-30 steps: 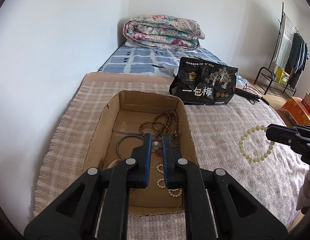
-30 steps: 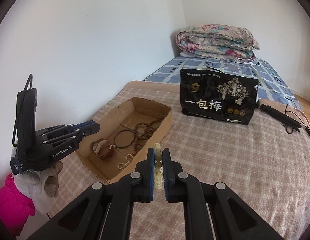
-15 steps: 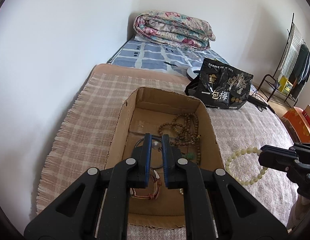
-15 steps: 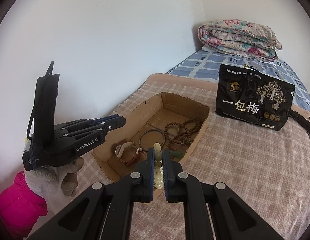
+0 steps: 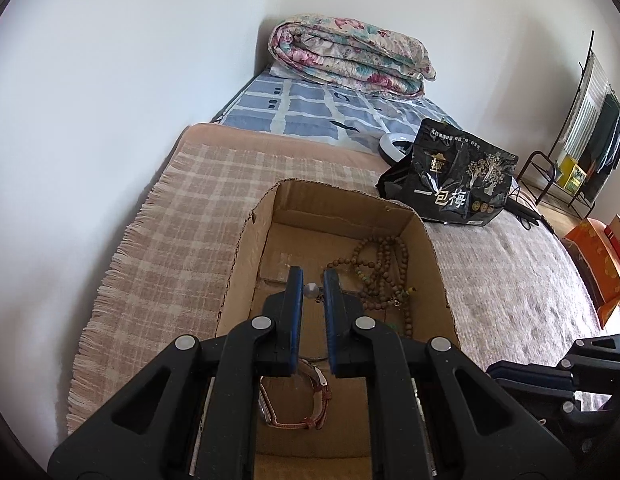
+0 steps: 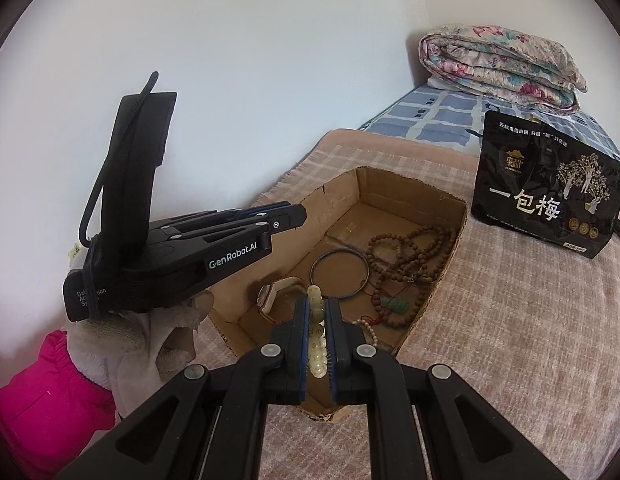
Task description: Organize jewelry
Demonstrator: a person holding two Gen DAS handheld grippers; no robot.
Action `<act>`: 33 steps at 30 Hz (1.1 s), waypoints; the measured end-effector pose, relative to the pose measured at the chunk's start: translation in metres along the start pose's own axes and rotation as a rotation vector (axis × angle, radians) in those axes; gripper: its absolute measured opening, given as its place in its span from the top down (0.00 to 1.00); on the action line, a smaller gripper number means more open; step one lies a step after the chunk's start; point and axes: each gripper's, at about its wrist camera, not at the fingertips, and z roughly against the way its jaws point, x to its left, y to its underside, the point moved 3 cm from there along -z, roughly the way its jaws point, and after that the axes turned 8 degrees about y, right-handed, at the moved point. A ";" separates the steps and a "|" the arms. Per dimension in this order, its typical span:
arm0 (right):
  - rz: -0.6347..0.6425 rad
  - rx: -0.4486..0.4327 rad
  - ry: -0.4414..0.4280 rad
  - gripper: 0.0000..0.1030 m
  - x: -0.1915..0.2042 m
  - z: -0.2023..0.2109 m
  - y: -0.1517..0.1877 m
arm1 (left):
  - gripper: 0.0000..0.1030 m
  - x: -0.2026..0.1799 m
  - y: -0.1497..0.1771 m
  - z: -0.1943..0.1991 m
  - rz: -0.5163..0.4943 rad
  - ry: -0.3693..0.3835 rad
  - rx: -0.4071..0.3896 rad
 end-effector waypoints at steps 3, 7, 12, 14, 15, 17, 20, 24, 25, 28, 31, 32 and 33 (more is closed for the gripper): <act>-0.007 0.011 -0.002 0.94 -0.001 -0.004 0.001 | 0.92 0.002 -0.002 -0.001 0.014 0.003 -0.006; -0.011 0.012 0.015 0.62 -0.001 -0.005 0.001 | 0.92 0.002 -0.001 -0.004 0.019 0.004 0.007; -0.007 0.002 0.037 0.62 -0.004 -0.001 0.002 | 0.78 -0.002 0.001 -0.004 0.007 -0.004 0.015; -0.013 0.004 0.043 0.61 -0.006 0.001 0.002 | 0.47 -0.001 0.000 0.000 0.024 0.000 -0.005; -0.016 0.002 0.047 0.61 -0.008 0.002 0.002 | 0.42 0.000 0.000 0.003 0.029 0.000 -0.023; -0.017 -0.002 0.057 0.60 -0.010 0.005 0.004 | 0.42 0.000 -0.002 0.006 0.036 0.001 -0.033; -0.020 -0.010 0.069 0.60 -0.015 0.010 0.005 | 0.42 -0.003 -0.004 0.010 0.033 -0.008 -0.041; -0.029 -0.013 0.084 0.59 -0.020 0.016 0.007 | 0.42 -0.009 -0.005 0.017 0.014 -0.024 -0.047; -0.030 -0.015 0.087 0.57 -0.020 0.018 0.007 | 0.42 -0.011 -0.005 0.020 0.010 -0.025 -0.050; -0.025 -0.025 0.104 0.55 -0.020 0.025 0.008 | 0.42 -0.016 -0.005 0.028 0.001 -0.025 -0.058; -0.013 -0.039 0.118 0.55 -0.018 0.034 0.008 | 0.42 -0.024 -0.006 0.038 -0.012 -0.033 -0.070; -0.011 -0.043 0.121 0.55 -0.018 0.037 0.008 | 0.42 -0.027 -0.006 0.042 -0.015 -0.034 -0.076; -0.009 -0.047 0.124 0.55 -0.017 0.040 0.008 | 0.42 -0.029 -0.007 0.046 -0.019 -0.035 -0.081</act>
